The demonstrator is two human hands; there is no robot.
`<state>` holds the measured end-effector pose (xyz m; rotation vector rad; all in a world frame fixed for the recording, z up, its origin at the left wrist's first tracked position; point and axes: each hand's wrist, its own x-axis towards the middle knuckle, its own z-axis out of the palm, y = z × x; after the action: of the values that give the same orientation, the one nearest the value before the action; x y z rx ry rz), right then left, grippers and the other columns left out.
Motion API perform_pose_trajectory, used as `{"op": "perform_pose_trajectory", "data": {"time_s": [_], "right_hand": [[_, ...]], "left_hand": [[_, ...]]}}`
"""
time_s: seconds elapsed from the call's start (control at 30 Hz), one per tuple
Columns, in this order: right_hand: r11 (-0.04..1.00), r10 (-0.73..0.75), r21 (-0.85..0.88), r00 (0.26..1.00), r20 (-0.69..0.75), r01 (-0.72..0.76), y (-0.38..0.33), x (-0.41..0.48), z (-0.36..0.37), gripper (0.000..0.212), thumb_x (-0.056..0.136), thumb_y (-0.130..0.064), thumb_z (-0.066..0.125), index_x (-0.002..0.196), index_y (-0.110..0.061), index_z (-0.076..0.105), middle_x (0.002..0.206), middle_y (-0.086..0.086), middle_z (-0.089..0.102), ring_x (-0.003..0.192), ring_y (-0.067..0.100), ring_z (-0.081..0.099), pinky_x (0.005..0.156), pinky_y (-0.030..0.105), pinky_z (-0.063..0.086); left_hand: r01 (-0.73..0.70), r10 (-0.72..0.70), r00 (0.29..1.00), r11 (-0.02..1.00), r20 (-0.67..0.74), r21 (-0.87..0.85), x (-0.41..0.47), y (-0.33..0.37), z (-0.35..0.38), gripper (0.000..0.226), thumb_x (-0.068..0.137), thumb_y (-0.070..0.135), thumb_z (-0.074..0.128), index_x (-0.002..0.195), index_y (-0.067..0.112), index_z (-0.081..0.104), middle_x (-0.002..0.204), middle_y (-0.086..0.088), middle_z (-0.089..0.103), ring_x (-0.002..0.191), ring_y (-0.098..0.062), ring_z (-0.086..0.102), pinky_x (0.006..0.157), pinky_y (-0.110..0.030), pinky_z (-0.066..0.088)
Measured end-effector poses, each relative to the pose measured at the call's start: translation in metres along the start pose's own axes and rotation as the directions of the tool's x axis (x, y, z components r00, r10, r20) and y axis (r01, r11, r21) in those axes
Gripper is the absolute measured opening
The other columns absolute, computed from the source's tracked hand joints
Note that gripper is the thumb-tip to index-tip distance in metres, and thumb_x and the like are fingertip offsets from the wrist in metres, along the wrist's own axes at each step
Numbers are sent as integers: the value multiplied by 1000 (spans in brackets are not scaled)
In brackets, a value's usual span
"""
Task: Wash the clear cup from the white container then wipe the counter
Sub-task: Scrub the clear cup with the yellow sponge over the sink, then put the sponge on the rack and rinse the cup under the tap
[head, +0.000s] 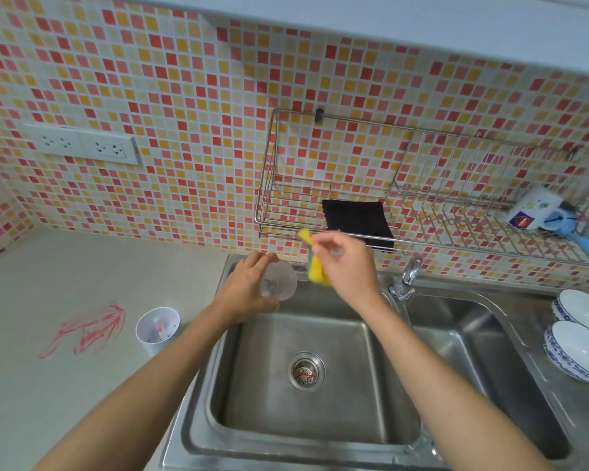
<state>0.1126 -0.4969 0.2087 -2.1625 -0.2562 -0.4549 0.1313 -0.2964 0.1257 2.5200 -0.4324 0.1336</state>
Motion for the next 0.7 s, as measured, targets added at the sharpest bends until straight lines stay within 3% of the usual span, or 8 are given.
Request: {"op": "perform_pose_trajectory", "data": {"time_s": [0.1,0.17,0.3,0.43,0.6,0.7], "right_hand": [[996,25,85,982,-187,-9,-20,45,2,12,87,-17,67,99,-17,70,91,-11,67,83,-4,60,71,5,45],[998,39,59,974,-221,-27,-20,78,12,11,88,-17,67,99,-15,69,96,-6,67,85,3,61,70,5,43],[975,151,-153,985,-88,-163,1,129,43,6,89,-14,63,91,-15,69,99,-1,64,86,11,60,72,18,47],[881,198,-443,980,24,-167,24,142,71,23,90,-5,56,72,-8,70,77,1,65,61,9,56,59,30,54],[852,235,-493,970,64,-174,38,147,85,14,91,-16,56,87,-13,70,78,-4,67,68,12,56,63,28,52],[870,204,-474,974,102,-133,27,138,76,22,93,-23,52,89,-9,69,77,-5,65,65,14,61,70,36,57]], "left_hand": [[3,-3,1000,1000,4,-29,0,-2,0,89,63,39,85,137,27,36,140,7,37,124,-20,39,101,-40,48],[-1,1,1000,999,0,-35,0,-3,1,89,63,39,85,137,27,37,140,8,36,125,-19,39,100,-40,48],[14,-15,1000,997,-6,-71,-3,-9,5,91,62,39,86,138,26,37,139,9,37,124,-16,41,101,-37,48],[14,-17,999,995,-31,-96,-3,-16,2,90,63,43,84,138,27,38,137,9,39,122,-15,43,101,-34,48],[25,-29,998,996,-51,-85,-1,-26,-1,90,62,41,85,138,24,39,136,6,42,121,-15,44,102,-35,47],[49,-52,998,995,-37,-82,-1,-28,4,92,62,43,85,138,26,38,137,5,41,121,-17,44,102,-37,46]]}}
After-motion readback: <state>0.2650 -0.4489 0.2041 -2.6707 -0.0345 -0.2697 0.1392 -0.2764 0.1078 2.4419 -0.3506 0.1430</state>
